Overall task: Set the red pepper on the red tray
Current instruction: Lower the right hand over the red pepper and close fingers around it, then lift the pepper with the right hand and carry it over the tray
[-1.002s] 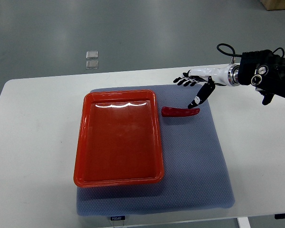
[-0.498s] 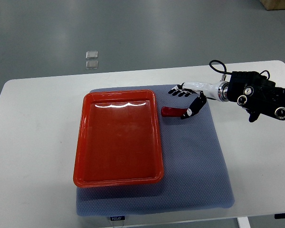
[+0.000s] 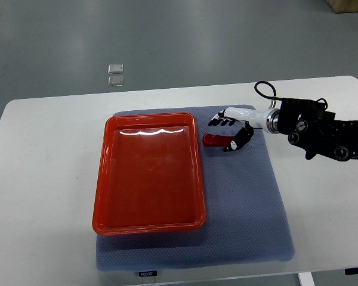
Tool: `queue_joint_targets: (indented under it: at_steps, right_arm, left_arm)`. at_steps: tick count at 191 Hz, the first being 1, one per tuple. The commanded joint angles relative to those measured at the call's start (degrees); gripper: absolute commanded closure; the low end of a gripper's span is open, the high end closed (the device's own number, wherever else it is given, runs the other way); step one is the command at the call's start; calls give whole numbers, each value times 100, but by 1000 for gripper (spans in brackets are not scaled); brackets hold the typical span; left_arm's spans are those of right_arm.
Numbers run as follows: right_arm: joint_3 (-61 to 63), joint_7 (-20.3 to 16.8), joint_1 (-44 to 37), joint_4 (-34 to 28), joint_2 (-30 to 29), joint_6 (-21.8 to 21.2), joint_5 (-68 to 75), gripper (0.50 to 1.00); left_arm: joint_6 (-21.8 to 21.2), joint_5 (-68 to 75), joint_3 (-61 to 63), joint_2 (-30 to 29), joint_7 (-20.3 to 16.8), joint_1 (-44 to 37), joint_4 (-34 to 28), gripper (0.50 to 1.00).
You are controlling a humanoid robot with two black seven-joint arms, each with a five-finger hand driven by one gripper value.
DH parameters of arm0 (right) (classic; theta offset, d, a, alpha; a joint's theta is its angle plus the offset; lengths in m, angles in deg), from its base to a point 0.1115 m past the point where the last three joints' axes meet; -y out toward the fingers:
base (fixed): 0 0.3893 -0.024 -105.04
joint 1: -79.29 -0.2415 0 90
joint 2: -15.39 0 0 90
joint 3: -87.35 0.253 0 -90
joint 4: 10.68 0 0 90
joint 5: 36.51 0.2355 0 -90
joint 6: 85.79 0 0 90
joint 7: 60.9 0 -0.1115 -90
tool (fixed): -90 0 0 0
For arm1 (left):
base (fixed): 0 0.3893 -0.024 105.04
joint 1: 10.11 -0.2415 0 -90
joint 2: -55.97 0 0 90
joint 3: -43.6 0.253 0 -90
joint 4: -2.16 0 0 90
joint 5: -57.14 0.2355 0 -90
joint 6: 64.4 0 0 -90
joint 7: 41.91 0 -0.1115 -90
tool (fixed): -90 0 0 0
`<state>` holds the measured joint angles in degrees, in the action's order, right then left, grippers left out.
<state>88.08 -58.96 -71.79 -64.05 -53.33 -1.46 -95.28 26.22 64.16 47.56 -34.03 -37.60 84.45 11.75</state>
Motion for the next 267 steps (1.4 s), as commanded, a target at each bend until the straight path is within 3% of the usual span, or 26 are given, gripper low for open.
queue_joint_targets:
  at_steps: [1,37,96,119,132,147,174,236,267]
  right_arm:
    - [-3,0,43,1,-1,-4,-2,681]
    - [-3,0,96,10,-10,14,-2,689]
    - [-12,0,166,80,-89,119,-152,744]
    - [-12,0,166,98,-116,119,-169,793]
    - [-30,0,166,98,-133,119,-178,873]
    - [-135,0,157,124,-151,128,-222,932]
    - [-197,-9,122,142,-151,198,-222,1000]
    - [-126,0,-326,28,350,-21,-152,1000]
    - [-100,0,-809,-359,728,-224,-108,1000]
  left_arm:
    - [0,1,0,0,0,0,0,500]
    - [0,1,0,0,0,0,0,500]
    - [0,1,0,0,0,0,0,500]
    - [8,1,0,0,0,0,0,500]
    - [8,1,0,0,0,0,0,500]
    - [8,1,-9,0,0,0,0,500]
    - [0,1,-9,0,0,-9,0,500]
    - [8,1,-17,0,0,-9,0,500]
    - [0,1,-9,0,0,-9,0,500]
